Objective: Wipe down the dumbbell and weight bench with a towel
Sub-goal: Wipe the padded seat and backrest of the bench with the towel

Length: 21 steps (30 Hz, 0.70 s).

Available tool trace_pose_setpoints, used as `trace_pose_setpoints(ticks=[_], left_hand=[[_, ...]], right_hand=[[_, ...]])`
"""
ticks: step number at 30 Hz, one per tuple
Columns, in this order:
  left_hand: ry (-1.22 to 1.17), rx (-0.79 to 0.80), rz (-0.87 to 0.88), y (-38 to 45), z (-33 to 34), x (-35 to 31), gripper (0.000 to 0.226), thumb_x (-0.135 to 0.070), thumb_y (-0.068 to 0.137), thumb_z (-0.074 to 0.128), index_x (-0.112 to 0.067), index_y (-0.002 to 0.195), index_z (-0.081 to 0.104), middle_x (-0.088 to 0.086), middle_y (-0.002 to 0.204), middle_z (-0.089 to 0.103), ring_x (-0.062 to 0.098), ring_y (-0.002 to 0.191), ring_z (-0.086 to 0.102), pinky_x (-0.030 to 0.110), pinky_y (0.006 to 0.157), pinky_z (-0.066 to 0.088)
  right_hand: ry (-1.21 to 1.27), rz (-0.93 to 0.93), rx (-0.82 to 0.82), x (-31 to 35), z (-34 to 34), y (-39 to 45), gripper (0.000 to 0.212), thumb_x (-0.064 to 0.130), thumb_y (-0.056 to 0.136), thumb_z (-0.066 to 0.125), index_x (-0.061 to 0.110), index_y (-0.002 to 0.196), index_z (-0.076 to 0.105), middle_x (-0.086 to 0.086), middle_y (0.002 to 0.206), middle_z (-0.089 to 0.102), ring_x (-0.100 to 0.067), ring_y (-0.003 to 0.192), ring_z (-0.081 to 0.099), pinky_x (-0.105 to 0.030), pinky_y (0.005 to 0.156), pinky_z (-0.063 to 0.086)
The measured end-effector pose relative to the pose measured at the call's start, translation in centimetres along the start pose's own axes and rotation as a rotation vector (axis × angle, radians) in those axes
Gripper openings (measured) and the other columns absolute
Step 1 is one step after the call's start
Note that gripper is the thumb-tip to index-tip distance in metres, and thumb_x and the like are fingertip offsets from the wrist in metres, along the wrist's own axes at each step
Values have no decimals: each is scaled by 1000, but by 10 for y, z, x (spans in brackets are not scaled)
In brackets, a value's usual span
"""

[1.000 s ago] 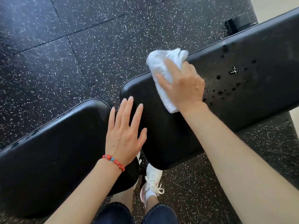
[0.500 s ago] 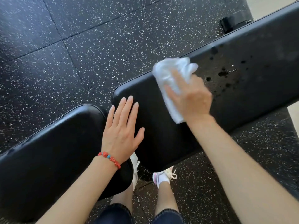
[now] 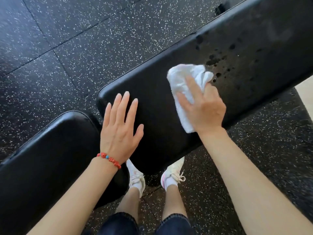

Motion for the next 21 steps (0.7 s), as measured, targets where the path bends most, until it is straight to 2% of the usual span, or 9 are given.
trace_pose_setpoints(ticks=[3, 5, 9, 12, 13, 17, 19, 21], left_hand=[[2, 19, 78, 10, 7, -11, 59, -32, 86, 42, -5, 138, 41, 19, 147, 33, 35, 137, 26, 51, 111, 19], [2, 40, 96, 12, 11, -13, 59, -32, 85, 42, -5, 138, 41, 18, 148, 33, 35, 137, 26, 51, 111, 17], [11, 60, 98, 12, 13, -13, 59, -33, 86, 40, -5, 138, 40, 18, 148, 32, 35, 137, 25, 51, 111, 15], [8, 68, 94, 14, 12, -15, 59, -33, 86, 39, -3, 138, 41, 19, 148, 32, 36, 137, 26, 53, 111, 16], [8, 69, 85, 14, 11, -15, 60, -33, 86, 38, -3, 137, 41, 19, 147, 33, 37, 137, 26, 54, 111, 16], [21, 70, 58, 15, 8, -24, 59, -35, 87, 37, -4, 137, 42, 18, 147, 34, 36, 137, 27, 55, 111, 15], [9, 69, 60, 19, 8, -33, 58, -35, 88, 37, -5, 138, 41, 17, 147, 34, 36, 137, 27, 54, 111, 14], [-17, 70, 58, 23, 10, -44, 58, -35, 88, 37, -6, 138, 41, 17, 148, 33, 36, 137, 26, 53, 111, 14]], right_hand=[[-3, 272, 33, -29, 2, 1, 40, 46, 82, 60, 19, 111, 67, -14, 69, 59, -27, 58, 58, -29, 43, 45], [38, 308, 47, -15, -3, -21, 40, 44, 82, 62, 18, 111, 68, -14, 70, 59, -27, 59, 57, -31, 44, 46], [114, 38, 58, 31, -23, -72, 38, 43, 83, 61, 15, 106, 70, -10, 60, 55, -22, 48, 50, -29, 40, 43], [121, -108, 21, 12, -23, -68, 39, 46, 83, 59, 16, 105, 70, -7, 56, 50, -21, 46, 47, -28, 39, 42], [82, -71, 1, -6, -20, -61, 38, 46, 83, 60, 16, 105, 70, -8, 57, 50, -22, 46, 47, -28, 40, 42], [-15, 292, -18, -75, -13, -42, 37, 46, 83, 57, 21, 107, 69, -15, 66, 57, -29, 55, 56, -32, 42, 47], [16, 400, 18, -73, -11, -46, 39, 47, 81, 59, 22, 111, 67, -15, 70, 58, -29, 59, 57, -32, 44, 47], [71, 409, 42, -54, -13, -58, 40, 45, 81, 61, 20, 112, 67, -14, 69, 57, -27, 57, 55, -30, 44, 47]])
Point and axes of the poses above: each hand's wrist, its own y-axis towards the middle knuckle, its own z-axis out of the palm, x = y × z, the point moved 6 cm from there along y, towards the middle knuckle
